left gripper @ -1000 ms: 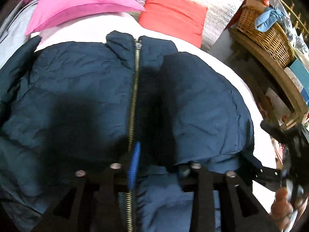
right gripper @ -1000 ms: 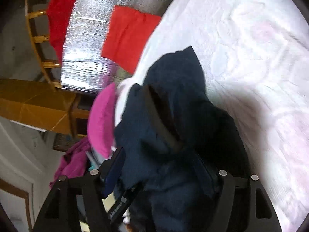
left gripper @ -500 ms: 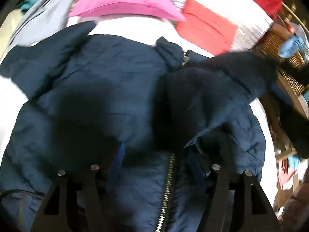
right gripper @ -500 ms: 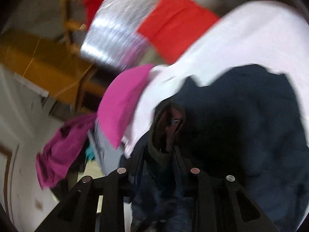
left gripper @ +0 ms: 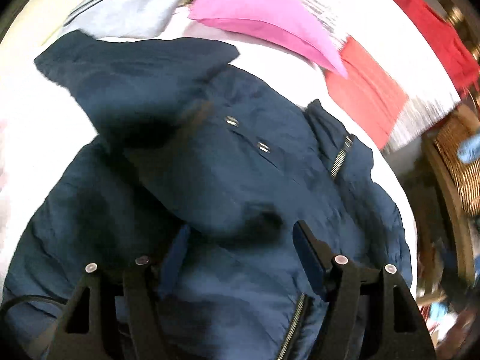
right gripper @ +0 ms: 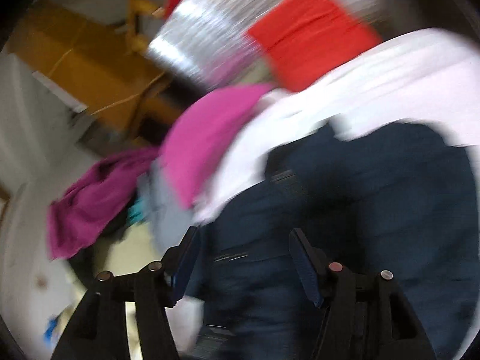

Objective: Fold large clothes

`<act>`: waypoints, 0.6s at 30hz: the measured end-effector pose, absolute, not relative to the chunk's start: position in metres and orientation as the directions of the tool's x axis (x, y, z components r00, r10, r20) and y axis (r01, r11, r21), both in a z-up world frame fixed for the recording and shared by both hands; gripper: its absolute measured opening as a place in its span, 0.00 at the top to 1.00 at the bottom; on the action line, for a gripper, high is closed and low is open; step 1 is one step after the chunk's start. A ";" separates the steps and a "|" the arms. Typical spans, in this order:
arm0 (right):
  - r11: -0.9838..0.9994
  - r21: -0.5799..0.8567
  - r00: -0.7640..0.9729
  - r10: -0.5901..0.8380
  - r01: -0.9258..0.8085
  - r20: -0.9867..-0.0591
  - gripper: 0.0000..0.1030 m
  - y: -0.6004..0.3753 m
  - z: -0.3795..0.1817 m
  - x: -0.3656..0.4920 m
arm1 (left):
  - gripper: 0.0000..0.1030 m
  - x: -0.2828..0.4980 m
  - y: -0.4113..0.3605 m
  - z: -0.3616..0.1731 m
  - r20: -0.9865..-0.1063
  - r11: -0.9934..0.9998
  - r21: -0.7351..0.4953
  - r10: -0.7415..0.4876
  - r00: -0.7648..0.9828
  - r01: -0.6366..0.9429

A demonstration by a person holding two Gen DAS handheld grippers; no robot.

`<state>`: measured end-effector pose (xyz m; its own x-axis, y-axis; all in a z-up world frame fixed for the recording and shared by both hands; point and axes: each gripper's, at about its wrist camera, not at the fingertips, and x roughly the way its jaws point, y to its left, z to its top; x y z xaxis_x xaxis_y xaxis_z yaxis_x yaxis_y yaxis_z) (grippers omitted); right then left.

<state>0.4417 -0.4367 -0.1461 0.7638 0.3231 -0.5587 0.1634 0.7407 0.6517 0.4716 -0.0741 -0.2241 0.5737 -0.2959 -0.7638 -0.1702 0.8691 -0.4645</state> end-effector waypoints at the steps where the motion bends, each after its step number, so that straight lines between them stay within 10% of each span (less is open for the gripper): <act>1: 0.747 0.630 0.770 0.269 0.212 -0.578 0.37 -0.451 -0.149 0.432 | 0.30 0.473 -0.066 -0.226 -0.764 0.860 -0.472 -0.287 0.579 -0.196; 9: 0.686 0.544 0.689 0.084 0.484 -0.719 0.37 -0.535 -0.221 0.392 | 0.32 0.495 -0.047 -0.235 -0.773 0.855 -0.440 -0.206 0.600 -0.274; 12: 0.687 0.564 0.669 0.151 0.458 -0.728 0.37 -0.530 -0.239 0.400 | 0.50 0.497 -0.049 -0.238 -0.773 0.867 -0.413 -0.171 0.611 -0.279; 18: 0.768 0.466 0.681 0.054 0.439 -0.730 0.71 -0.516 -0.231 0.404 | 0.76 0.488 -0.039 -0.232 -0.754 0.861 -0.417 -0.150 0.639 -0.290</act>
<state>0.4045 -0.5160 -0.2307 0.6812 0.0536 -0.7301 0.4394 0.7678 0.4663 0.4882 -0.0385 -0.2321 0.6392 -0.1497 -0.7543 -0.2903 0.8614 -0.4169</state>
